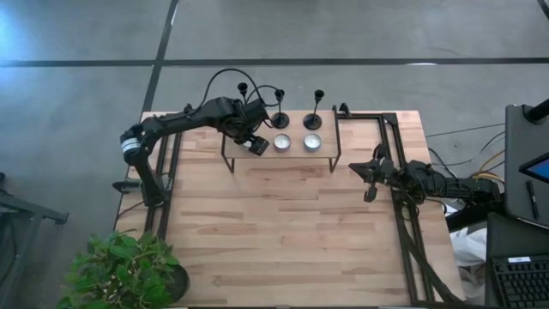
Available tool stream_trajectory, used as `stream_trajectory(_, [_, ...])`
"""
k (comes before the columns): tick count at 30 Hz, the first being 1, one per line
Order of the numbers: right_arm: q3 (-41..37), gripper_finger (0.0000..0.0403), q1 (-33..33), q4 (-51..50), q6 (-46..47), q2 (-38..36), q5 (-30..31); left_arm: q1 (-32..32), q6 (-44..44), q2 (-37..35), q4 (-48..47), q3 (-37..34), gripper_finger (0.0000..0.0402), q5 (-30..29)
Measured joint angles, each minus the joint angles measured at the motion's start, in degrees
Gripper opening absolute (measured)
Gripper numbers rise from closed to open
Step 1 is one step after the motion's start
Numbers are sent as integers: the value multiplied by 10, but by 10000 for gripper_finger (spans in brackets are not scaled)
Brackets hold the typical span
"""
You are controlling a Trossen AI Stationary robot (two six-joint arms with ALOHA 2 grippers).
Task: Pick & Place candle stick holders
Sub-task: Align the red scented candle with the other scented candle on the shelf
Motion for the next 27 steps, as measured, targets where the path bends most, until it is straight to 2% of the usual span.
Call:
stream_trajectory(21, [0,9,0,0,1,0,0,1,3,-1,4,-9,313,12])
stream_trajectory(27, [0,9,0,0,0,0,0,1,8,-1,3,-9,339,17])
